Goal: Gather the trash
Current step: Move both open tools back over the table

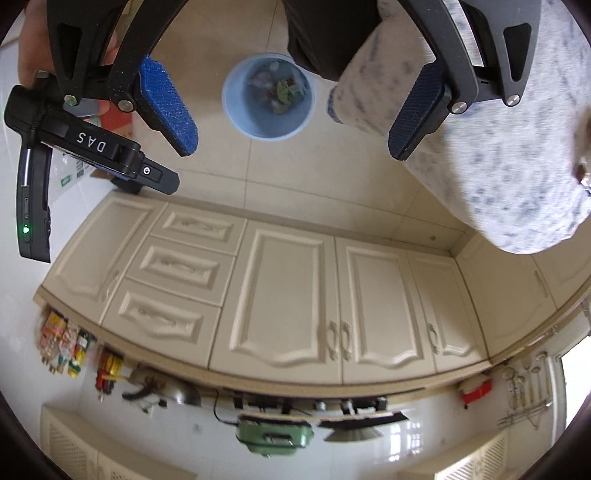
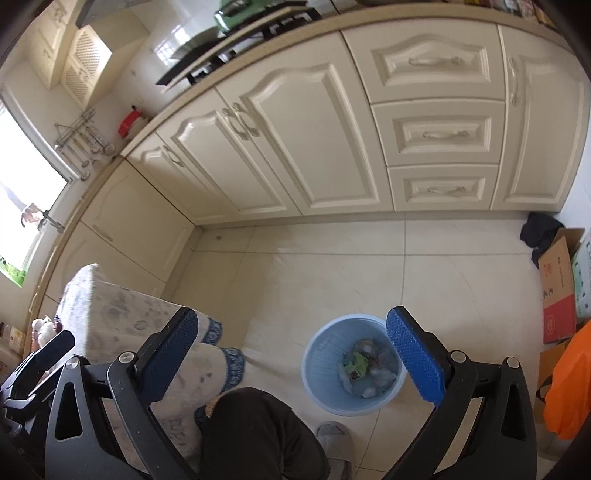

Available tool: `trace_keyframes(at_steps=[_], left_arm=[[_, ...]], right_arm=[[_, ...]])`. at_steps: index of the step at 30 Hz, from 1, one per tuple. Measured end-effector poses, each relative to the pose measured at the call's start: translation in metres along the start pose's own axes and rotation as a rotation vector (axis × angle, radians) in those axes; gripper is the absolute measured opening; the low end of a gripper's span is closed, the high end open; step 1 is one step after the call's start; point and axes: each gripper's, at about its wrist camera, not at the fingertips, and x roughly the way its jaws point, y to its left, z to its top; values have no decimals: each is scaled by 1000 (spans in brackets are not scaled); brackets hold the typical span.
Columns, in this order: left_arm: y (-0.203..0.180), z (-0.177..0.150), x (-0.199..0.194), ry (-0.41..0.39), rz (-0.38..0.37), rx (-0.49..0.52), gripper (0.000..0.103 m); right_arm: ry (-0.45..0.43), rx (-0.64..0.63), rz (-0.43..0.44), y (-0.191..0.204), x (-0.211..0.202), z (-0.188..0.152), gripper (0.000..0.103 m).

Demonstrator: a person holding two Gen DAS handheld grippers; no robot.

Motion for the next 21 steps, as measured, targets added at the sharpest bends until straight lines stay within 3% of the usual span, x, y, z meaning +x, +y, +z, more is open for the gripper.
trace_keyframes(at_steps=[4,6,10,21], left_arm=[[15,-20,-36,-44,20,-34,102],[40,-41,-77,-68,23,-56,102],[71,-64,-123,-119,46,-105,102],[145,-133,-244,-265,146,-240,102]], right_arm=[[-31,-32,20,26,-17,0,103],[-49,-59,39,44,-28,0,103],[-71,-121,77,78,-44,-4,103],[-102,-340,217,205,-70,-28,103]])
